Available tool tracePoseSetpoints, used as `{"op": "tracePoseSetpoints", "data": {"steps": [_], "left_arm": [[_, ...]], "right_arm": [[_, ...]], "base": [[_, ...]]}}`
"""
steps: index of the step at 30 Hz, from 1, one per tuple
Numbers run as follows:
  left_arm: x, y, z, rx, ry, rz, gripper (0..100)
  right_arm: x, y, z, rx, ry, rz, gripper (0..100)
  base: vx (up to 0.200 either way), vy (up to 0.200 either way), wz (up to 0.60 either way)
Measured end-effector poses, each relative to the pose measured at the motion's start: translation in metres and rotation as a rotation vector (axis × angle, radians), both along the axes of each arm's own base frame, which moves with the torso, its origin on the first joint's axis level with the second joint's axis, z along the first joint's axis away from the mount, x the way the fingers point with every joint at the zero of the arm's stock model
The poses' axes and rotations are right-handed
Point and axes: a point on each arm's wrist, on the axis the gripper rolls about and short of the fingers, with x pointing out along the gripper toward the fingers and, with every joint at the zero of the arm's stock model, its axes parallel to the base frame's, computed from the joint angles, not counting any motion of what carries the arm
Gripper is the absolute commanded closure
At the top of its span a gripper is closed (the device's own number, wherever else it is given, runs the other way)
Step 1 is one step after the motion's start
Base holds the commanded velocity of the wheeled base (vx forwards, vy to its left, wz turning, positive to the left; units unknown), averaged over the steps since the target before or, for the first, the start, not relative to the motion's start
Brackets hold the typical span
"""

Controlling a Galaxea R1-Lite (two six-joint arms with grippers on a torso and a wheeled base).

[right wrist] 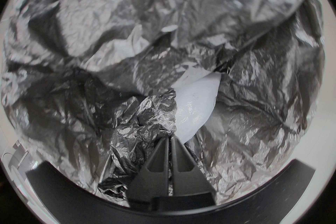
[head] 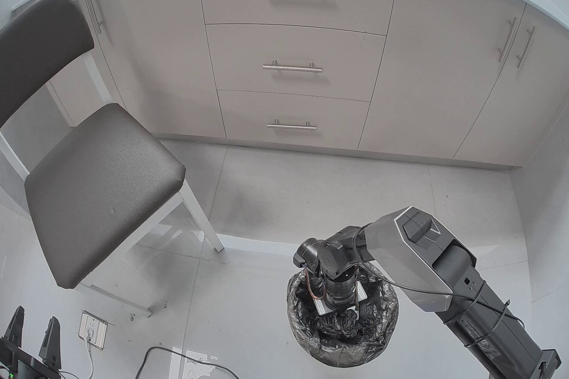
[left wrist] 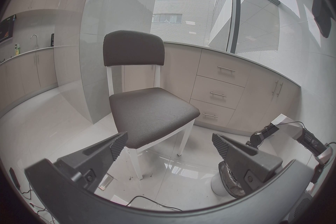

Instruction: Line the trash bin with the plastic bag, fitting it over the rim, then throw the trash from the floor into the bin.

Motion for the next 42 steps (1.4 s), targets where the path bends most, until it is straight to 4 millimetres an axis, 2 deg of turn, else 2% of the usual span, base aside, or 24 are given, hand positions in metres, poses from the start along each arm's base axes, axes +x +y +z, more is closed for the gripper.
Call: {"op": "tracePoseSetpoints", "data": {"steps": [14, 20, 27, 34, 38, 42], "left_arm": [[0.0, 0.0, 0.0, 0.0, 0.001, 0.0, 0], [0.0, 0.0, 0.0, 0.001, 0.002, -0.001, 0], [0.0, 0.001, 0.0, 0.009, 0.0, 0.036, 0], [0.0, 0.003, 0.0, 0.032, 0.002, 0.143, 0], [0.0, 0.003, 0.0, 0.064, 0.007, 0.126, 0], [0.0, 0.0, -0.001, 0.099, 0.008, 0.011, 0]], "right_arm": [[0.01, -0.002, -0.025, -0.036, -0.116, 0.007, 100], [0.016, -0.004, -0.028, -0.017, -0.153, 0.007, 100], [0.02, -0.002, -0.012, 0.003, -0.181, 0.003, 100], [0.022, 0.006, 0.018, 0.034, -0.224, 0.012, 100], [0.019, 0.014, 0.034, 0.054, -0.249, 0.03, 100], [0.018, 0.018, 0.044, 0.065, -0.264, 0.043, 100]], "base": [[0.0, 0.0, 0.0], [0.0, 0.0, 0.0], [0.0, 0.0, 0.0], [0.0, 0.0, 0.0], [0.0, 0.0, 0.0], [0.0, 0.0, 0.0]]}}
